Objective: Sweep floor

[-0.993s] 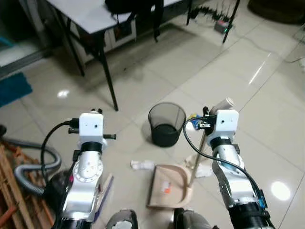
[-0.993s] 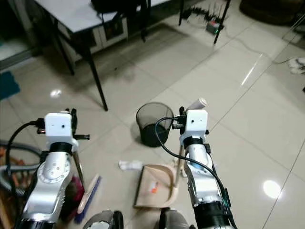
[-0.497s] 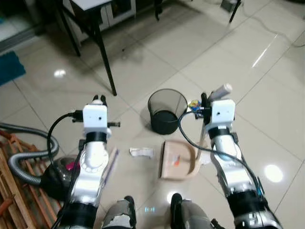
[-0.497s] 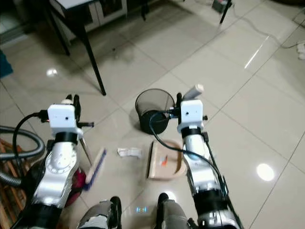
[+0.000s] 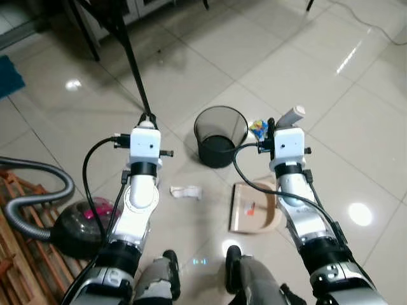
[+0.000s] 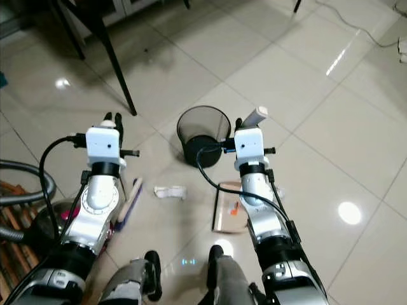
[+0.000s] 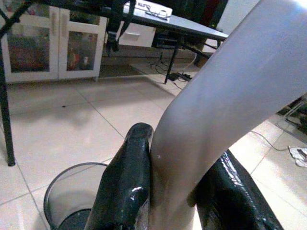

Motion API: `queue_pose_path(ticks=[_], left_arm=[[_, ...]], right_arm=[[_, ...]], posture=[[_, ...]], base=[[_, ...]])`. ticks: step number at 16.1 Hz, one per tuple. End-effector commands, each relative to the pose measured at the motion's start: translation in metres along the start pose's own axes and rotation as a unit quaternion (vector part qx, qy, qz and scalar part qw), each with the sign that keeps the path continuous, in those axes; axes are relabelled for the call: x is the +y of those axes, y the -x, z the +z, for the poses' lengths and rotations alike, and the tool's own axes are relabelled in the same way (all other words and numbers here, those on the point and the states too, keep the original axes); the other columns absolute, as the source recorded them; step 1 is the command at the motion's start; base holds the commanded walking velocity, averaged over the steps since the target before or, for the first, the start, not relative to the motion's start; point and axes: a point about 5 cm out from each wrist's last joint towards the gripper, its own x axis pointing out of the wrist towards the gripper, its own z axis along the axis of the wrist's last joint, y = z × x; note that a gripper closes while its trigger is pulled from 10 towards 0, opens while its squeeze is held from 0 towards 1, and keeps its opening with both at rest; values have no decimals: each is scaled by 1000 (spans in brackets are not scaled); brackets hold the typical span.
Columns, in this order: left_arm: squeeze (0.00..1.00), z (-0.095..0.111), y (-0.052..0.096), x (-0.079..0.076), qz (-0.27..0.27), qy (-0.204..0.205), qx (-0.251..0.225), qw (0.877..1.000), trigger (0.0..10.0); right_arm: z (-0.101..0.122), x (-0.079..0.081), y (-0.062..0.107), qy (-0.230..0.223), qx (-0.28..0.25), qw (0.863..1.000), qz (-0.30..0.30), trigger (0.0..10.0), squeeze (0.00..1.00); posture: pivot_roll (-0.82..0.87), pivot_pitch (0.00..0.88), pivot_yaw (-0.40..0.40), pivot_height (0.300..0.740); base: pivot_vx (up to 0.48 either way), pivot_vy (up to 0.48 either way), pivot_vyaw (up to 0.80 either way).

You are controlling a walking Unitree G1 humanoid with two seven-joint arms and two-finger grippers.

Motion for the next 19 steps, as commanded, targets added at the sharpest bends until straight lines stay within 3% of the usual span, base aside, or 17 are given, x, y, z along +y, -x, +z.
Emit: queue_pose_path(ticks=[1,5,7,9,12,14,19], left_arm=[[0,-6,2,-4,-3,3,8,1000,10000],[0,-1,-11,-16,-16,35,4,999,10000],[0,4,-13,-41,-86,90,13,992,10000],[0,4,-13,-51,-114,109,15,987,10000],[0,8,-10,-66,-193,160,15,968,10000],[0,11,-7,-66,-233,190,7,954,10000],[0,19,-15,-50,-224,215,-17,951,10000]], right_arm=[[2,4,-2,-3,-12,1000,-5,10000,0],[4,18,-6,-16,-11,1000,-5,10000,0],[3,27,-7,-37,3,999,5,10000,0],[1,34,-6,-31,11,999,19,10000,0],[-5,41,-2,-37,29,999,26,10000,0],[-7,45,0,-62,39,997,29,10000,0],[-16,36,7,-131,65,989,5,10000,0]], posture=[[-16,367,-17,740],[-15,368,-15,740],[-16,367,-14,740],[-16,366,-14,740],[-6,357,-12,740],[-5,339,-10,740],[9,301,-13,740]], base=[[0,0,0],[0,0,0],[0,0,0],[0,0,0],[0,0,0],[0,0,0],[0,0,0]])
